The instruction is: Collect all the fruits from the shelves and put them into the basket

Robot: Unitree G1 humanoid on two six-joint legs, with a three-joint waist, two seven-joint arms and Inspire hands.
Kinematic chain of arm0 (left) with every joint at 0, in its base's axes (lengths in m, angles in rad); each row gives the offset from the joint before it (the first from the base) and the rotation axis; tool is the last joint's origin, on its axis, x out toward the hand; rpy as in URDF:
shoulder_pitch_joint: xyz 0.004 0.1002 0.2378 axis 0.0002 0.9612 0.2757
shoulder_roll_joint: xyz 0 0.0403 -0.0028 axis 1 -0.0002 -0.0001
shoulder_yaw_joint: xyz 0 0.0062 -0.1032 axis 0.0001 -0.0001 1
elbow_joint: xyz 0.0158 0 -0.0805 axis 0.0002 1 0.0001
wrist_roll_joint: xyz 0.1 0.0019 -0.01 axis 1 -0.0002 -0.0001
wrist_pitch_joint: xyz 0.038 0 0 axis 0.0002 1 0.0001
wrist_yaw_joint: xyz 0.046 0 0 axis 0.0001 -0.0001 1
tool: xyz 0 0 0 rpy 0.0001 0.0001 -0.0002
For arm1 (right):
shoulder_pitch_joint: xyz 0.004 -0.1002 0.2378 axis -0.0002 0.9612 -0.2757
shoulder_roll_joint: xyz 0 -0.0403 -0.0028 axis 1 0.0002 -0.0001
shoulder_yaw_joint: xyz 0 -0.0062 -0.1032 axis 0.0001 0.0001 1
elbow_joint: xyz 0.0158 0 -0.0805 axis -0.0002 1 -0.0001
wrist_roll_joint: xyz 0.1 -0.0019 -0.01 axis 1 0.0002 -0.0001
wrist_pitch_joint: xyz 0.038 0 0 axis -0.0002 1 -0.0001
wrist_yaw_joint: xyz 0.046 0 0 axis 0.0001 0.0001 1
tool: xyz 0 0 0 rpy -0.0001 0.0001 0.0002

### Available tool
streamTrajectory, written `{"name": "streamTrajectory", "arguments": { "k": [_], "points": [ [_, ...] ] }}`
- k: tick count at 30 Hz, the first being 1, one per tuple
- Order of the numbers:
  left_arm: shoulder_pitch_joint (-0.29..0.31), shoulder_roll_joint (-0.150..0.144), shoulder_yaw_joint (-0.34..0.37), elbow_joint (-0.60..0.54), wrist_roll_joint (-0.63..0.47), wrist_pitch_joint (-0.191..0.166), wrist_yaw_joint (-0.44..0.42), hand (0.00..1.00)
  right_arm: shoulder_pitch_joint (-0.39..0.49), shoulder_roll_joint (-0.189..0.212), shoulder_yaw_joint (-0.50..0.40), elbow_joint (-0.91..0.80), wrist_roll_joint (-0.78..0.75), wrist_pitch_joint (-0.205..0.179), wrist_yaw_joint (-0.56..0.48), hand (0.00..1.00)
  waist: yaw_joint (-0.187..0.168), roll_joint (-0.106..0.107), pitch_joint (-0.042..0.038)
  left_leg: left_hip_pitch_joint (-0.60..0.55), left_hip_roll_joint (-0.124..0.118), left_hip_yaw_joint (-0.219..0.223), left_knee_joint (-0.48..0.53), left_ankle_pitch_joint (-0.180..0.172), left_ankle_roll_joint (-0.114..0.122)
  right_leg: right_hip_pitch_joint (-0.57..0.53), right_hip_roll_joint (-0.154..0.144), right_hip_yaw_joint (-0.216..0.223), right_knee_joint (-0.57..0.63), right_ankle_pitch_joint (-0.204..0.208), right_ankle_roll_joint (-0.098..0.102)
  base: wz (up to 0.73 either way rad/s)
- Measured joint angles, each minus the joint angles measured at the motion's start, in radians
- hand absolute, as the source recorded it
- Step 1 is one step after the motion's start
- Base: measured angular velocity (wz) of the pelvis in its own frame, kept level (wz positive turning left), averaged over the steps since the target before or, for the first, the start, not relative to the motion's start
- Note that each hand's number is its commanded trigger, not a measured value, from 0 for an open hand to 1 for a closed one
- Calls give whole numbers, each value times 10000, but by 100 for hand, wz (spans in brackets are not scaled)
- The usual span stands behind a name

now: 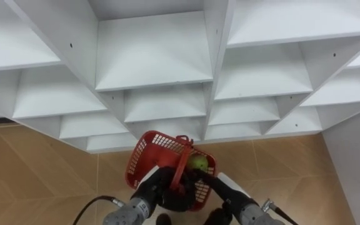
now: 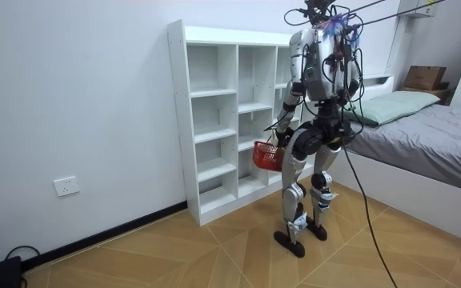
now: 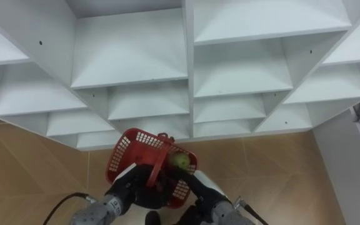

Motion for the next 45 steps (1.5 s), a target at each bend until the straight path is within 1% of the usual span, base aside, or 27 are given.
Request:
{"name": "streamTrajectory", "arguments": {
  "k": [2, 4, 8, 13, 14, 16, 17, 19, 22, 24, 26, 28, 31, 35, 37, 40, 45],
  "points": [
    [11, 17, -2, 337, 1, -3, 85, 100, 7, 12, -7, 123, -7, 1, -13, 0, 9, -5, 3, 121, 1, 12, -20, -2, -3, 114, 12, -11, -23, -4, 0, 0],
    [32, 134, 2, 600, 2, -1, 183, 100, 2, 9, -21, 239, -53, 3, -28, 0, 11, -8, 5, 159, 6, 14, -82, -2, -6, 141, 16, -27, -31, -3, -2, 0],
    [145, 249, 75, 918, 0, 5, 189, 100, 3, -3, -24, 517, -20, 4, -34, 0, 1, -6, 4, 439, 8, -1, -198, 0, -10, 443, 35, -57, -178, 10, -2, 0],
    [115, 374, 182, 1453, -7, 3, 199, 100, 10, -7, -65, 719, -18, 5, -90, 0, -4, -11, -4, 762, 11, -5, -317, -44, -44, 797, 68, -74, -342, 7, 19, -1],
    [127, 385, 250, 1479, -9, 16, 201, 100, 10, -18, -94, 681, -21, 5, -89, 0, -3, -12, -6, 764, 13, -4, -315, -54, -46, 799, 74, -67, -346, 4, 22, 0],
    [203, 380, 714, 1616, -9, 32, 204, 100, 32, -24, -322, 565, -169, 18, -97, 0, -6, -8, -8, 880, 20, -43, -336, -56, -51, 950, 97, -67, -373, 8, 21, 0],
    [242, 380, 829, 1661, -9, 40, 204, 100, 40, -20, -371, 565, -225, 26, -87, 0, -3, -11, -9, 964, 20, -61, -345, -61, -59, 1039, 106, -57, -387, 5, 23, 0],
    [478, 395, 1216, 1674, -4, 55, 305, 100, 182, -35, -584, 355, -226, 109, -95, 0, 8, -5, -20, 1411, 32, -50, -567, -83, -88, 1504, 157, -38, -716, 9, 36, 0],
    [758, 398, 1577, 1810, 0, 67, 379, 100, 369, -86, -724, -220, -222, 183, -69, 0, 20, -23, -65, 1851, 20, -18, -821, -81, -101, 1882, 182, -51, -885, -1, 48, -4],
    [819, 405, 1679, 1905, -3, 133, 392, 100, 399, -78, -792, -459, -228, 183, -71, 0, 6, -50, -89, 1986, 15, -18, -876, -86, -109, 2026, 194, -50, -924, -10, 60, 0],
    [967, 426, 1734, 1943, -17, 134, 395, 100, 454, -62, -792, -540, -232, 183, -67, 0, 22, -115, -141, 2284, 10, 16, -1091, -75, -124, 2291, 220, -39, -1079, -4, 70, 0],
    [1196, 487, 1756, 1942, -17, 134, 394, 100, 611, -66, -794, -603, -325, 184, -107, 0, 27, -208, -212, 2728, 11, 21, -1295, -80, -139, 2761, 261, -41, -1295, -14, 87, 0],
    [1471, 514, 1993, 1916, -15, 134, 390, 100, 890, -86, -926, -1067, -395, 174, -118, 0, 27, -244, -232, 3088, 14, 19, -1378, -100, -159, 3184, 310, -49, -1505, -12, 101, 0],
    [1737, 514, 2529, 1820, 3, 135, 364, 100, 1162, -129, -1296, -1665, -395, 174, -120, 0, 42, -236, -219, 3442, 18, 1, -1532, -110, -174, 3517, 314, -13, -1646, -16, 115, -1],
    [1952, 521, 2888, 1821, 6, 135, 372, 100, 1242, -165, -1617, -1790, -462, 162, -211, 0, 23, -226, -186, 3824, 18, -9, -1669, -119, -190, 3842, 332, -8, -1786, -35, 133, 0],
    [2203, 537, 3243, 1630, 2, 134, 412, 100, 1403, -184, -2086, -1921, -604, 161, -441, 0, 6, -214, -177, 4051, 14, -78, -1756, -162, -215, 4086, 348, -21, -1928, -60, 152, 4],
    [2601, 577, 3484, 1598, 0, 126, 568, 100, 1597, -191, -2566, -2128, -877, 103, -794, 0, -11, -207, -175, 4223, 14, -103, -1759, -174, -226, 4351, 364, -26, -1946, -63, 155, 1]
  ]
}}
